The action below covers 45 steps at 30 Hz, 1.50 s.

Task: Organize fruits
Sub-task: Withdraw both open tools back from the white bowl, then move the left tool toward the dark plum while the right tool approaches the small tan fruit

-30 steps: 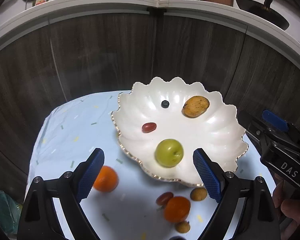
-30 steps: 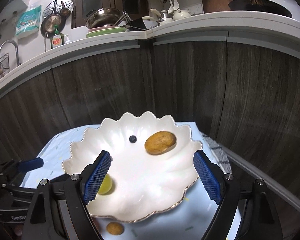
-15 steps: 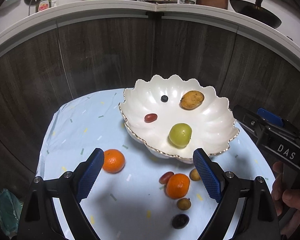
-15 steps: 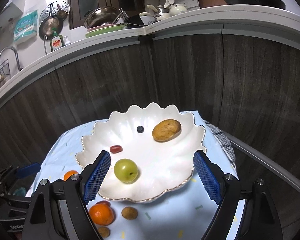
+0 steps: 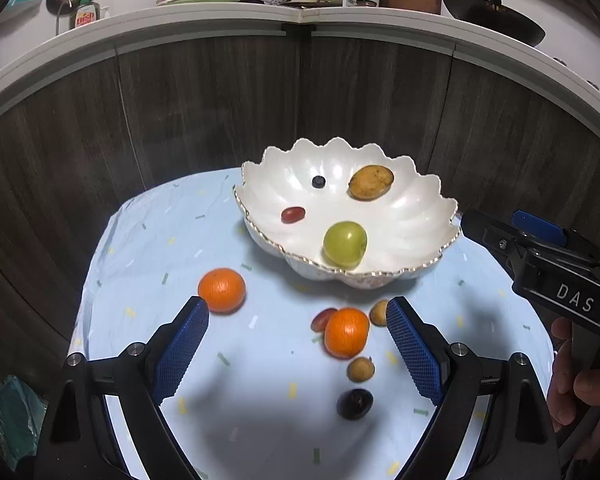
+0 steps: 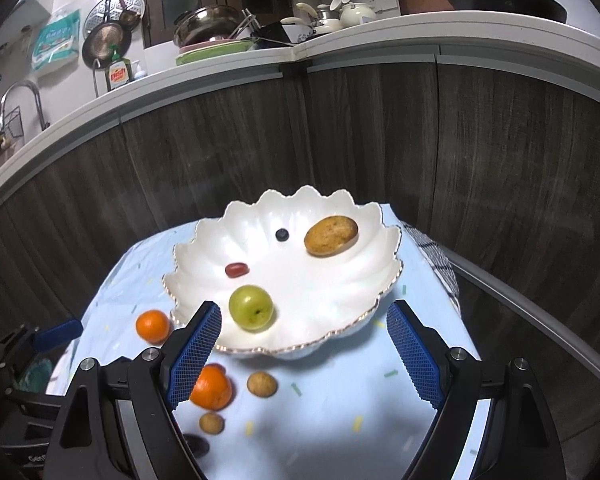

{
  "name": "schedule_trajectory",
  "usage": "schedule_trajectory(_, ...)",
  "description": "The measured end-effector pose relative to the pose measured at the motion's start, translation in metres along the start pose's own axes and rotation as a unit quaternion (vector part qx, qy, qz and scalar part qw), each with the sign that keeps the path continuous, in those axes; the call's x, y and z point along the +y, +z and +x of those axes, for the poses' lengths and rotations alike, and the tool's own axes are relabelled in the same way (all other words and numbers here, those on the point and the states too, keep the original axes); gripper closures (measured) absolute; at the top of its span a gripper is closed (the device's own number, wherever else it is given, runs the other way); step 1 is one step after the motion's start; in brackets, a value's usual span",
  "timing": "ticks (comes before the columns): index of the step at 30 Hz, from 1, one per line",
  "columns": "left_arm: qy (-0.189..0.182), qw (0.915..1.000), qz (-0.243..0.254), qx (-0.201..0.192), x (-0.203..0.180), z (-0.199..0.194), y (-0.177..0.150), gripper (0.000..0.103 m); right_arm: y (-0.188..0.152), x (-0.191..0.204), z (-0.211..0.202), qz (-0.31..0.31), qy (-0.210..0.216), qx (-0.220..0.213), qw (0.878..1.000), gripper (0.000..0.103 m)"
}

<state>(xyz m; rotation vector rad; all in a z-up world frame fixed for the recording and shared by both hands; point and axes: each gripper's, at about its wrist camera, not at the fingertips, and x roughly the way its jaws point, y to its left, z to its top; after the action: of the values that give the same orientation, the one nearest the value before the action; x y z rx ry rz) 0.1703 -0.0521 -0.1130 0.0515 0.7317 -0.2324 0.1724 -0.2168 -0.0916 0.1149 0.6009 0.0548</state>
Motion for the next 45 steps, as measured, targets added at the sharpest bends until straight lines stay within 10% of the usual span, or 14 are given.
schedule_trajectory(45,-0.035,0.9968,0.058,0.042,-0.033,0.033,-0.073,0.036,-0.042,0.01,0.025,-0.121,0.036,0.058,0.99,0.017)
